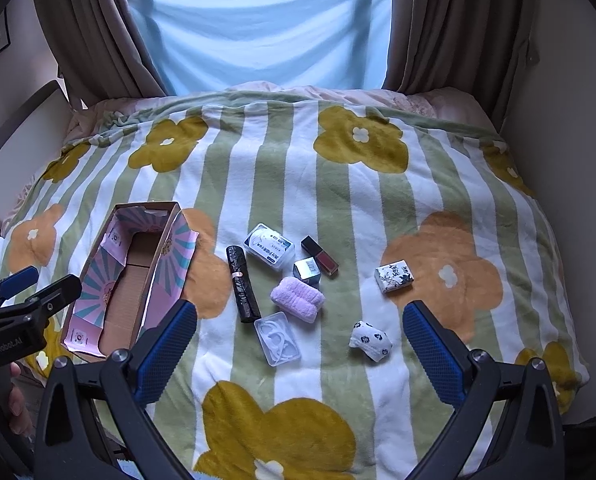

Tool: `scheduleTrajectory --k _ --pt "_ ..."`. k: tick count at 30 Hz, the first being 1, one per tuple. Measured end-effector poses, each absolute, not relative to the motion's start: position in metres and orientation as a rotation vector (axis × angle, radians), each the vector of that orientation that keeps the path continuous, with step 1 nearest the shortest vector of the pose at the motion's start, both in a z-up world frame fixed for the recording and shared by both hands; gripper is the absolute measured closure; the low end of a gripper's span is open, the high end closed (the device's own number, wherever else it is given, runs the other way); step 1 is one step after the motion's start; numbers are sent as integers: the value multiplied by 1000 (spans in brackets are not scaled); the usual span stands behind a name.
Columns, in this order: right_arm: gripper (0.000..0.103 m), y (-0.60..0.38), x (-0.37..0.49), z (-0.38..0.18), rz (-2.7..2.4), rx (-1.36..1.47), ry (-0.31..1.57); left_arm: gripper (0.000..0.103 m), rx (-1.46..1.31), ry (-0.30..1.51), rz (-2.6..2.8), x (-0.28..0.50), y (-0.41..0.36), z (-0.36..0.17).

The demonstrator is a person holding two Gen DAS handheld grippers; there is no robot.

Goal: Organize objects

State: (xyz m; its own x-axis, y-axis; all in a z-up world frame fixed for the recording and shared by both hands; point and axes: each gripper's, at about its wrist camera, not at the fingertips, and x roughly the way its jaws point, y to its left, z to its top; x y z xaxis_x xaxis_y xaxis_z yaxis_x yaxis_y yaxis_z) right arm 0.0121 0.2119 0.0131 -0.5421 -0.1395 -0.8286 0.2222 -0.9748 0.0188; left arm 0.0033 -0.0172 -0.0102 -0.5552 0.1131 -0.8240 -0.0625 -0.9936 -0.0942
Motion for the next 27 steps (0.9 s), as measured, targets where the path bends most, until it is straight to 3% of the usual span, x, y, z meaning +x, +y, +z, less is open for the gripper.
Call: scheduleTrajectory --k 27 --pt "1 217 5 10 -2586 1400 97 1 -1405 -5 2586 -6 -13 -12"
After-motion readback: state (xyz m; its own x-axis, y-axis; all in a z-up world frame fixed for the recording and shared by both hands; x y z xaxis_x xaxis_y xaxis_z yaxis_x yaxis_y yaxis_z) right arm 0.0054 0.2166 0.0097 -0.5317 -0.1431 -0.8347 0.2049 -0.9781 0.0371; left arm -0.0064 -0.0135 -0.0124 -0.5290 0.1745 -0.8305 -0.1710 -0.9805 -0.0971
